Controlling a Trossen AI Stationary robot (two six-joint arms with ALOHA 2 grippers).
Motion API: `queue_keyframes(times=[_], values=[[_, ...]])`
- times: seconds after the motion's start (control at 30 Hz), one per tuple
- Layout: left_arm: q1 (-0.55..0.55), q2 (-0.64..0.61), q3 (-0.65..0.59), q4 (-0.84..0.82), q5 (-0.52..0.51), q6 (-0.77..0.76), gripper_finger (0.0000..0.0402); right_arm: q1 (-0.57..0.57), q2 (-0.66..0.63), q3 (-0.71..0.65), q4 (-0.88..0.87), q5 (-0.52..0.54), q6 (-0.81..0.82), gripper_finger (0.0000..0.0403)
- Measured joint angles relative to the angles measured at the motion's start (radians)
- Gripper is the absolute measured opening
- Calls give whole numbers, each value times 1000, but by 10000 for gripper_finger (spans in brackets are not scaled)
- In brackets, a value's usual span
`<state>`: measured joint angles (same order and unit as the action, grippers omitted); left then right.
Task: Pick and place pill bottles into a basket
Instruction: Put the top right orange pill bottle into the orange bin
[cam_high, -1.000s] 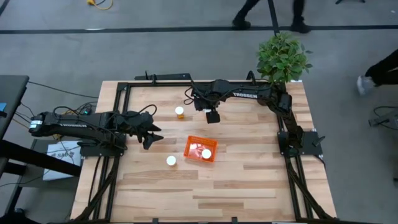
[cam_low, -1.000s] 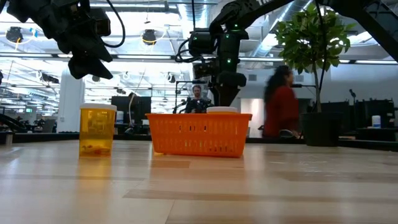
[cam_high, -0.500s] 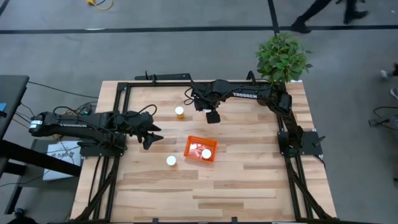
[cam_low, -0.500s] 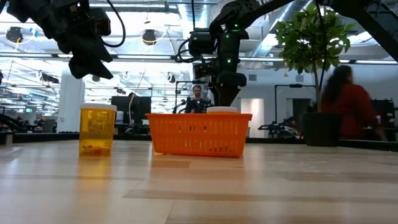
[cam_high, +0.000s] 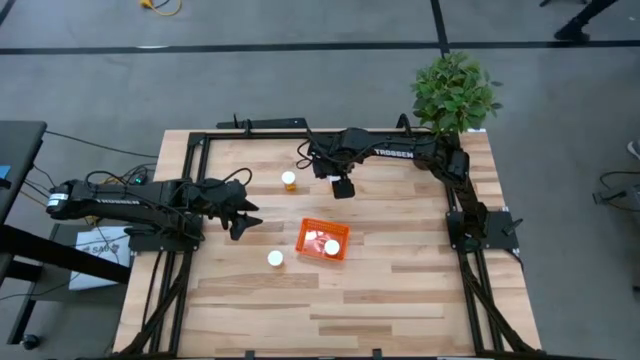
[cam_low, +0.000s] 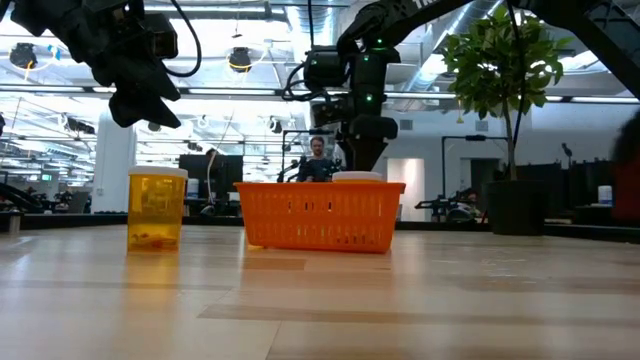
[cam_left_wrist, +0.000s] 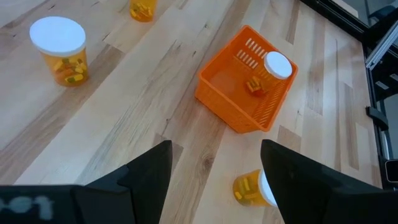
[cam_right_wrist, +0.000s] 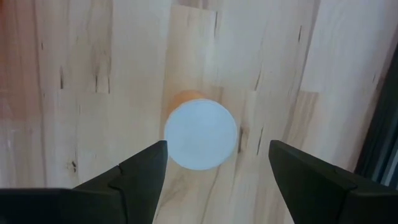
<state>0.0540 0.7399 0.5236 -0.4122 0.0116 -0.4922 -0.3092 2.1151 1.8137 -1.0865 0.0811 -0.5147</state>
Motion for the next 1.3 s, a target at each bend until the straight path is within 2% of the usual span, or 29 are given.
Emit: queue_keyframes(times=[1.3], values=[[0,0,0,0,0,-1,236,0,0,0,-8,-2,42,276]])
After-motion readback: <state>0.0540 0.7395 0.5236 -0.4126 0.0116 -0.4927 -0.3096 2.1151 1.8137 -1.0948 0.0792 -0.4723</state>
